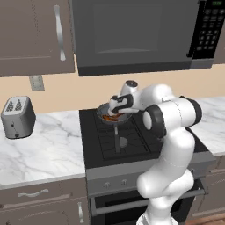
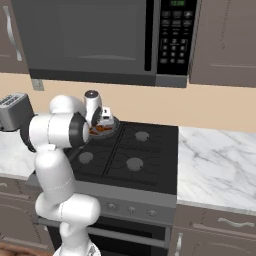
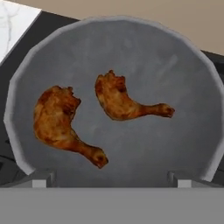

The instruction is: Take the chicken drumsticks from the pan and place one on each plate on the dining counter.

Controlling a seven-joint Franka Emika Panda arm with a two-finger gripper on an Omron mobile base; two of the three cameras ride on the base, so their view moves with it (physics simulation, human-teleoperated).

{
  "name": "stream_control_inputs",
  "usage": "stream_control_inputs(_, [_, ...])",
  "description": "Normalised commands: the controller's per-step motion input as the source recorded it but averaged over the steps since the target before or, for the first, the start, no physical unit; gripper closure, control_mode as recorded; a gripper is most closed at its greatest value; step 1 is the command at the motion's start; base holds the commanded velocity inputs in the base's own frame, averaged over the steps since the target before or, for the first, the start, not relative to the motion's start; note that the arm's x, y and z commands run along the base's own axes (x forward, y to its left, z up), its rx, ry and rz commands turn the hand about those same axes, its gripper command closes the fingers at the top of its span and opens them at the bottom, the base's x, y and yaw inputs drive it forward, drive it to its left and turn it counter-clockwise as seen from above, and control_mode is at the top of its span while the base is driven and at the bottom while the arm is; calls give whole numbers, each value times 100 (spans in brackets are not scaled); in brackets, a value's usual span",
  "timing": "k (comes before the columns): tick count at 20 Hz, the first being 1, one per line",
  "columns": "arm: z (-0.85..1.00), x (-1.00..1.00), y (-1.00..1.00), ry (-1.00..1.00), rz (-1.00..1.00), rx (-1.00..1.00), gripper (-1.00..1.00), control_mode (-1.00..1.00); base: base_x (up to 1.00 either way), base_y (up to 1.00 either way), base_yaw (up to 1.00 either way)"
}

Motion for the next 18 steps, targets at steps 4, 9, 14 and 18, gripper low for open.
stream_control_inputs(4, [-13,33,3,0,4,-4,-100,-100,0,0,0])
stream_control_inputs(9, [-5,38,1,0,5,-1,-100,-100,0,0,0])
stream_control_inputs(14, [-10,37,2,0,5,0,-100,-100,0,0,0])
stream_control_inputs(18, [-18,32,5,3,4,-1,-100,-100,0,0,0])
